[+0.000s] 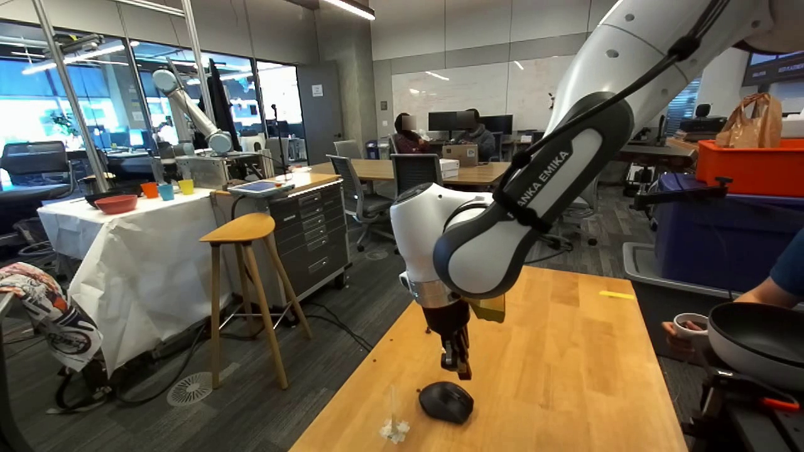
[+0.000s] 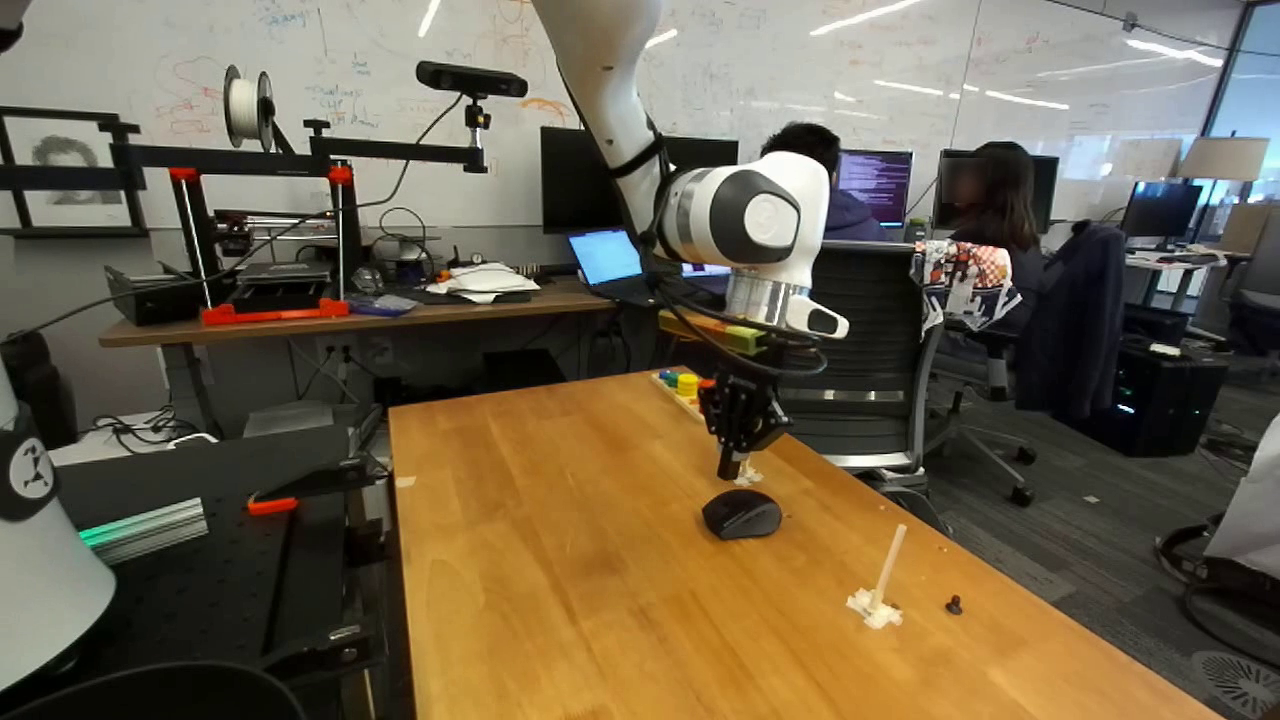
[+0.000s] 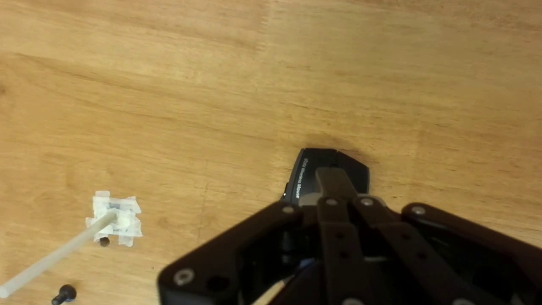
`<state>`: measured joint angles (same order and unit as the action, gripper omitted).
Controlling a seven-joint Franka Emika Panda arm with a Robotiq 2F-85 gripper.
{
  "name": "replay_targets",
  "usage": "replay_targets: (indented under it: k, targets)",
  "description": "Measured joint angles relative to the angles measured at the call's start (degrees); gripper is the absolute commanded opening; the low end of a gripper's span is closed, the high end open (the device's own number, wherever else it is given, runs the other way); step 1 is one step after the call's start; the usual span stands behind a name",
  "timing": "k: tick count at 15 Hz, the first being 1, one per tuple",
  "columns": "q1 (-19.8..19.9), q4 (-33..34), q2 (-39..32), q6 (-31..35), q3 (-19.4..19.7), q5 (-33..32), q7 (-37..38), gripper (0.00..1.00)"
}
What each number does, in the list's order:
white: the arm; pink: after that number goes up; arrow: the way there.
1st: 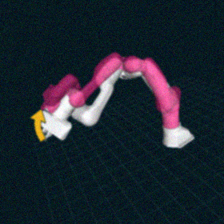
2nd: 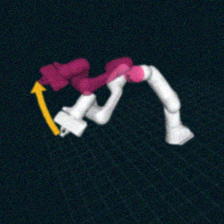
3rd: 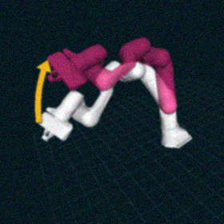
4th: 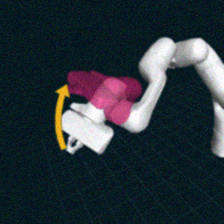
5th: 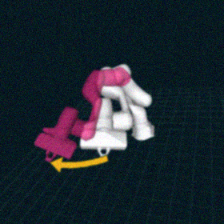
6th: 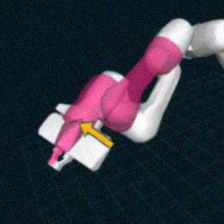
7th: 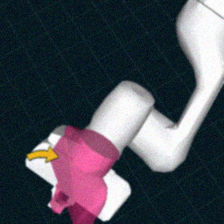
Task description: Left click the mouse
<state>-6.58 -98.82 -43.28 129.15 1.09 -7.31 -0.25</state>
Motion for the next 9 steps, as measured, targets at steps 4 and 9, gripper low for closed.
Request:
replay_targets:
  k: [4, 9]
  targets:
    - [0.0, 3.2, -3.2, 0.0, 0.2, 0.0, 0.0, 0.00]
    - [0.0, 6.3, -6.7, -0.1, 0.6, 0.0, 0.0, 0.00]
